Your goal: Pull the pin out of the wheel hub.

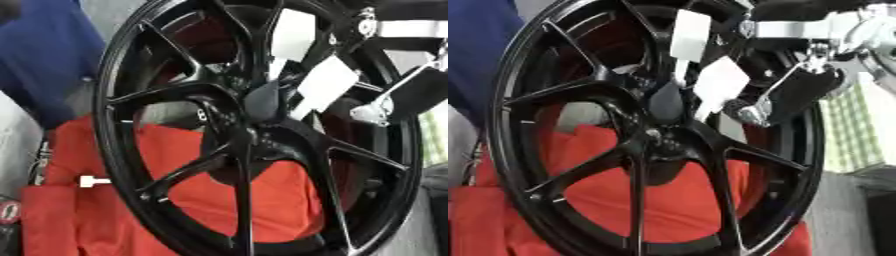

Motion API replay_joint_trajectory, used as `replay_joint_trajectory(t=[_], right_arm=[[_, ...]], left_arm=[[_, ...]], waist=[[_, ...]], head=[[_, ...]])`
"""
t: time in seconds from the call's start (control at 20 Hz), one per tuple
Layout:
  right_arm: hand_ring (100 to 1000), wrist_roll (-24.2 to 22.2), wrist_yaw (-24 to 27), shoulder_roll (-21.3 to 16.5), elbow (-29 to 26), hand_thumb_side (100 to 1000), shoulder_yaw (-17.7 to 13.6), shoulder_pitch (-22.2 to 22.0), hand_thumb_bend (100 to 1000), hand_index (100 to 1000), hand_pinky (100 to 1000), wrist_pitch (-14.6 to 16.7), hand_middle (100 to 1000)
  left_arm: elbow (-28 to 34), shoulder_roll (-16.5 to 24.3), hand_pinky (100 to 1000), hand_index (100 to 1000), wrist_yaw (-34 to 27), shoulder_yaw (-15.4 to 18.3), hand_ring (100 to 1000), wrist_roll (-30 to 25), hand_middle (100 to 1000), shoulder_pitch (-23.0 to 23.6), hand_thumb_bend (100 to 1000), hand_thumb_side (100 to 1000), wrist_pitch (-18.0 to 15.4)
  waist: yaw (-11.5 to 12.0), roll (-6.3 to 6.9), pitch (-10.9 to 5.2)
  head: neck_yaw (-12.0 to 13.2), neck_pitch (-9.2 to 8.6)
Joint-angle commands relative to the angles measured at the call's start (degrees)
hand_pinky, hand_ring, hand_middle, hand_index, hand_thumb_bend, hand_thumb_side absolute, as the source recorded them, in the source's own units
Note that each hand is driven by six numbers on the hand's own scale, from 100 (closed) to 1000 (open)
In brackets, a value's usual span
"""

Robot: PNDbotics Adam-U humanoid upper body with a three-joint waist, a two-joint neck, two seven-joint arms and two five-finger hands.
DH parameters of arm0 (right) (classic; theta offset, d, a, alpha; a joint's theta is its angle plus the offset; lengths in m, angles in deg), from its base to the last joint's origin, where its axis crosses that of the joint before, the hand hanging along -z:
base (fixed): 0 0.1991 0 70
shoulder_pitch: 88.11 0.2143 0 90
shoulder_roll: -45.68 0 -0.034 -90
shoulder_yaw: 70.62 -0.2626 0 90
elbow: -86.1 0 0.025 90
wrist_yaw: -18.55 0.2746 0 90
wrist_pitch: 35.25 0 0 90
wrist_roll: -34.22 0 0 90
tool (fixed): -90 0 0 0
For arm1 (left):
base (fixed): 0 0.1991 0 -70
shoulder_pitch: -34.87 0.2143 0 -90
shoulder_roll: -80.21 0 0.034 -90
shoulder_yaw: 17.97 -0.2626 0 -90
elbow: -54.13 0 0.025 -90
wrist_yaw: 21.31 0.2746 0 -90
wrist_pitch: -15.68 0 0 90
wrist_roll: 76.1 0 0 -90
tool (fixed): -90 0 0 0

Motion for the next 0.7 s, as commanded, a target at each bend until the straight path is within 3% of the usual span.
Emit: replay_joint_trajectory(t=[0.05,0.3,0.7], right_arm=[[854,-7.89,-1.00,-1.62,-0.36,100,-1.32,0.88,233,745,855,-7.67,723],[784,-5.75,-0.69,-1.03,-0.36,100,-1.93,1.71,204,560,822,-7.81,510],[694,-1.06,0.18,-0.56,-0.36,100,-1.74,2.17,233,424,796,-8.65,342]], left_arm=[[1.15,0.85,835,785,-0.06,0.05,691,-0.16,605,-0.70,100,619,0.05],[1.15,0.84,835,785,-0.08,0.01,691,-0.18,608,-0.71,100,621,0.13],[1.15,0.80,836,785,-0.02,0.01,692,-0.19,610,-0.61,100,621,0.28]], waist=[[-0.06,0.41,-1.08],[-0.12,0.38,-0.94],[-0.18,0.30,-0.99]], head=[[-0.03,-0.86],[-0.10,-0.89],[-0.33,-0.70]])
